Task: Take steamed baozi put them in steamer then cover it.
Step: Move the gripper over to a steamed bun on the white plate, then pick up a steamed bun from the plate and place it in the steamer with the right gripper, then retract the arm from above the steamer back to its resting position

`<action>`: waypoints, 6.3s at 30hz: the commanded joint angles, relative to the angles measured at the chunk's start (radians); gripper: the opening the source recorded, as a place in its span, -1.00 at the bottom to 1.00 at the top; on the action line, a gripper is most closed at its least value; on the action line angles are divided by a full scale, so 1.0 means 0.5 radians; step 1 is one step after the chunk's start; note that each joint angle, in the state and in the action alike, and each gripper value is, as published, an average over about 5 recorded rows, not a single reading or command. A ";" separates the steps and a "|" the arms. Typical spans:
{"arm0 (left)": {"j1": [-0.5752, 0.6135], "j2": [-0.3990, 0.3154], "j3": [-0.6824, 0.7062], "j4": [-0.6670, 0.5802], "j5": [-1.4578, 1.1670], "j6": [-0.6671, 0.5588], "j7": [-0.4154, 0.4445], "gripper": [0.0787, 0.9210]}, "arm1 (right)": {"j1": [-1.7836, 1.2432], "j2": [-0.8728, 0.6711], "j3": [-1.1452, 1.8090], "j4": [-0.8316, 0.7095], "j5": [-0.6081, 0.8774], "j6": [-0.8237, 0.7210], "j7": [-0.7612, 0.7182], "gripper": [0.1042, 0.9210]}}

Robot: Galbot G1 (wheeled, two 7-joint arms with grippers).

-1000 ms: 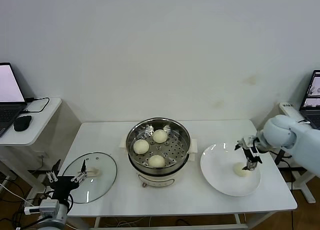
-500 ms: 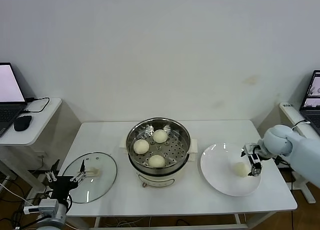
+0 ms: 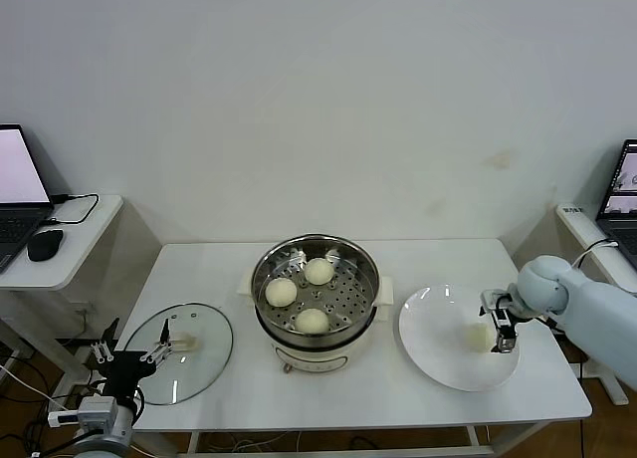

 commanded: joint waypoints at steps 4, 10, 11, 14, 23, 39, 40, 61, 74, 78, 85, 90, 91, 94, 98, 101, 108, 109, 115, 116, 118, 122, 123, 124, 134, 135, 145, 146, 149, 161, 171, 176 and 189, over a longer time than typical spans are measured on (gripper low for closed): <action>-0.002 -0.001 -0.003 0.001 0.000 0.001 0.000 0.77 | -0.041 0.055 0.033 -0.068 -0.027 -0.002 -0.007 0.58; 0.002 -0.003 0.003 -0.007 0.000 0.003 0.003 0.77 | -0.037 0.057 0.027 -0.060 -0.018 -0.023 -0.004 0.39; 0.004 -0.002 0.004 -0.009 0.000 0.003 0.003 0.77 | -0.036 0.056 0.025 -0.060 -0.018 -0.022 -0.006 0.35; 0.004 -0.003 0.008 -0.005 0.003 0.003 0.002 0.77 | -0.033 0.050 0.023 -0.055 -0.018 -0.016 -0.015 0.27; -0.005 -0.009 0.020 -0.012 0.008 0.008 -0.001 0.77 | 0.042 -0.016 -0.024 0.020 0.035 -0.018 -0.051 0.09; -0.017 0.010 0.026 -0.051 0.004 0.016 0.001 0.77 | 1.184 -0.134 -0.724 0.435 0.562 -0.132 -0.062 -0.03; -0.018 0.011 0.027 -0.056 0.002 0.018 0.002 0.77 | 1.288 -0.111 -0.795 0.461 0.617 -0.150 -0.057 -0.02; -0.046 -0.010 -0.033 -0.055 -0.022 0.012 -0.002 0.77 | 1.624 0.865 -1.181 0.465 1.553 -0.790 0.386 0.01; -0.033 -0.020 -0.076 -0.088 -0.036 0.003 -0.002 0.77 | 1.277 1.087 -1.149 0.212 1.480 -0.923 0.533 0.01; -0.031 -0.021 -0.073 -0.092 -0.036 0.003 -0.002 0.77 | 1.230 1.076 -1.148 0.179 1.435 -0.924 0.547 0.01; -0.036 -0.023 -0.070 -0.091 -0.035 0.004 -0.002 0.77 | 1.191 1.059 -1.130 0.166 1.321 -0.922 0.545 0.01; -0.039 -0.030 -0.066 -0.088 -0.033 0.003 -0.002 0.77 | 1.160 1.052 -1.102 0.154 1.272 -0.921 0.546 0.01; -0.040 -0.031 -0.066 -0.087 -0.033 0.003 -0.003 0.77 | 1.154 1.051 -1.096 0.151 1.260 -0.921 0.548 0.01; -0.042 -0.034 -0.066 -0.085 -0.034 0.003 -0.002 0.77 | 1.152 1.041 -1.085 0.160 1.245 -0.922 0.551 0.03; -0.042 -0.034 -0.065 -0.080 -0.034 0.002 -0.001 0.77 | 1.198 1.000 -1.075 0.216 1.252 -0.923 0.537 0.12; -0.046 -0.034 -0.063 -0.077 -0.034 0.002 -0.001 0.77 | 1.266 0.942 -1.066 0.280 1.264 -0.923 0.516 0.28; -0.055 -0.029 -0.055 -0.071 -0.035 0.006 0.005 0.77 | 1.378 0.710 -0.952 0.493 1.347 -0.922 0.543 0.70; -0.056 -0.028 -0.054 -0.069 -0.035 0.006 0.005 0.77 | 1.360 0.668 -0.912 0.534 1.375 -0.922 0.600 0.73; -0.060 -0.020 -0.047 -0.058 -0.036 0.002 0.009 0.77 | 0.966 0.379 -0.540 0.818 1.636 -0.865 1.333 0.76; -0.059 -0.018 -0.047 -0.055 -0.036 -0.002 0.011 0.77 | 0.860 0.329 -0.454 0.862 1.671 -0.813 1.485 0.76; -0.056 -0.013 -0.048 -0.044 -0.035 -0.017 0.015 0.77 | 0.625 0.252 -0.268 0.918 1.696 -0.664 1.719 0.76; -0.046 -0.008 -0.053 -0.020 -0.023 -0.041 0.030 0.77 | 0.016 0.171 0.277 0.986 1.607 -0.302 1.994 0.76; -0.042 -0.009 -0.055 -0.018 -0.018 -0.043 0.035 0.77 | -0.137 0.164 0.411 0.996 1.569 -0.221 2.024 0.76; -0.037 -0.010 -0.056 -0.018 -0.014 -0.044 0.041 0.77 | -0.289 0.160 0.553 1.003 1.525 -0.149 2.044 0.76; -0.001 -0.081 -0.036 0.018 0.012 -0.165 0.065 0.77 | -1.702 0.489 1.840 1.118 1.013 0.555 2.020 0.76; 0.001 -0.088 -0.031 0.024 0.022 -0.171 0.067 0.77 | -1.804 0.548 1.950 1.132 0.967 0.611 2.003 0.76; 0.007 -0.132 0.062 0.169 0.422 -0.330 -0.016 0.77 | -2.460 1.345 2.788 1.124 0.640 0.976 1.728 0.76; 0.007 -0.131 0.064 0.184 0.489 -0.348 -0.024 0.77 | -2.512 1.402 2.843 1.127 0.636 0.984 1.710 0.76; -0.015 -0.134 0.057 0.270 0.808 -0.443 -0.116 0.77 | -2.672 1.548 2.972 1.137 0.644 0.987 1.681 0.76; 0.007 0.078 -0.111 0.631 2.275 -0.626 -0.201 0.77 | -2.889 1.754 3.069 1.030 0.482 1.103 1.768 0.76; 0.041 0.189 -0.001 0.882 2.758 -0.606 -0.182 0.77 | -2.872 1.797 3.105 0.928 0.438 1.153 1.808 0.76; -0.095 0.189 0.106 0.952 2.801 -0.601 -0.184 0.77 | -2.886 1.827 3.098 0.964 0.422 1.143 1.810 0.76; -0.457 0.241 0.289 1.211 2.763 -0.582 -0.180 0.77 | -2.974 1.899 3.100 1.015 0.376 1.148 1.820 0.76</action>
